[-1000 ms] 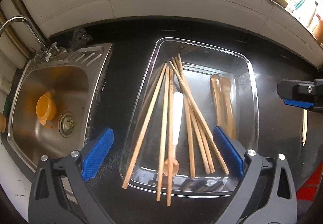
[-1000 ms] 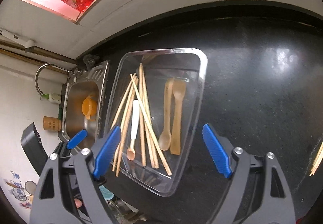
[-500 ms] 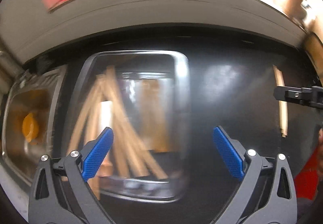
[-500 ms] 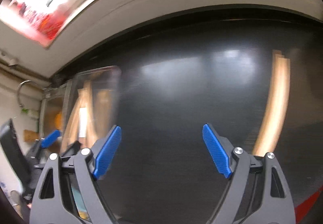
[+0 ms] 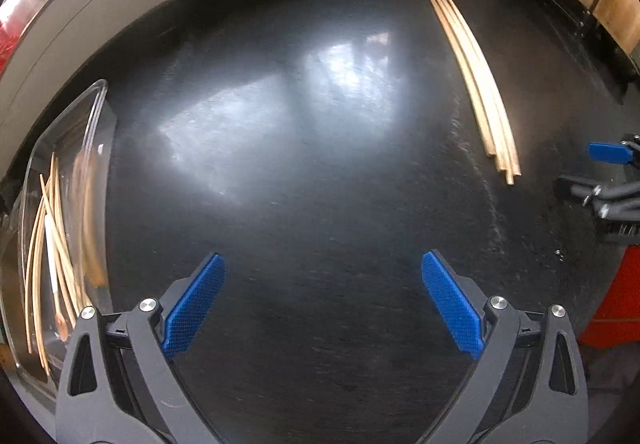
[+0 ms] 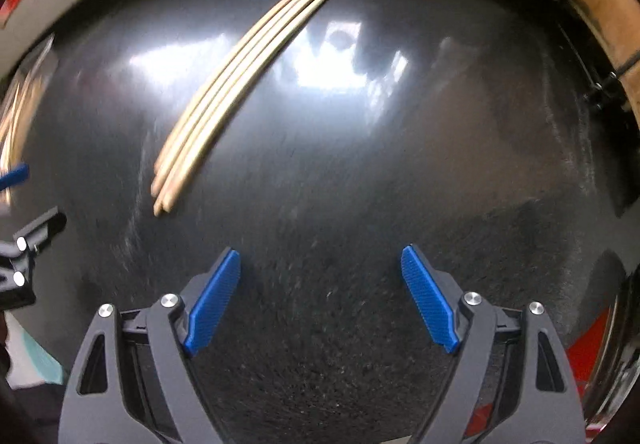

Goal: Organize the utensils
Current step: 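Move both open tools back to the remaining chopsticks, then grasp one wooden chopstick with each tool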

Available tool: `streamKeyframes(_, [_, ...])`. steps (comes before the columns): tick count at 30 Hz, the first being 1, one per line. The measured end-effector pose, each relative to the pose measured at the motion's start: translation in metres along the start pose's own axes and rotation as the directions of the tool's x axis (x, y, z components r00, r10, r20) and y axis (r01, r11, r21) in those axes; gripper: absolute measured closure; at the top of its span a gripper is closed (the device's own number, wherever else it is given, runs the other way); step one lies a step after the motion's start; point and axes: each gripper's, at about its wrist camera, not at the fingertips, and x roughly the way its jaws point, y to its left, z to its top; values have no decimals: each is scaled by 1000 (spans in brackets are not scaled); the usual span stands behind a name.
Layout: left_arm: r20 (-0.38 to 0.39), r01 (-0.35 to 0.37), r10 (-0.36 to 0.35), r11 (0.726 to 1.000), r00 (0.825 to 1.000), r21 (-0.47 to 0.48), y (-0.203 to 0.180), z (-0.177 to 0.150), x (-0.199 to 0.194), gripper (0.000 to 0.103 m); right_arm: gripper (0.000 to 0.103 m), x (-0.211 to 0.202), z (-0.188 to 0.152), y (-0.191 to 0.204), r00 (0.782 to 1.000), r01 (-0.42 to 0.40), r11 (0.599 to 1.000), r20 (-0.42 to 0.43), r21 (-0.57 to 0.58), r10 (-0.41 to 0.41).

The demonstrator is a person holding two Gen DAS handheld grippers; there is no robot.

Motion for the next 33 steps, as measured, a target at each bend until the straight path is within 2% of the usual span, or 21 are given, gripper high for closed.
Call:
streamKeyframes(4, [-12,-17,17,1000,1000,2,-6,-1,-4,7,21,3,5,23,999,-38,997,33,-67,41])
streamKeyframes(7, [-17,-29,29,1000,999,6,-9,-1,-6,7,21,6,18,36,997,-46,997,52,-69,49])
streamKeyframes(11, [-12,-33,33,999,999,1,-7,7,-9,7,21,11,31,22,998,-40,999,46,-2,40])
streamKeyframes(15, [1,-11,11,1000,1000,12,-10,27,-3,7,20,11,28,-10,1000,-8,996,13,91,7])
streamKeyframes(19, [30,23,-25,998,999,67,-26,53,4,7,20,6,29,-38,999,-47,987,19,156,44])
streamKeyframes(23, [30,40,-45,988,999,149,-48,76,19,7,20,2,33,-47,998,-60,986,23,159,57])
streamKeyframes(26, [53,80,-90,984,995,161,-57,90,16,7,20,-1,37,-56,998,-66,984,34,165,61])
streamKeyframes(33, [9,107,-111,970,994,218,-75,118,41,7,20,0,48,-71,997,-74,977,46,200,66])
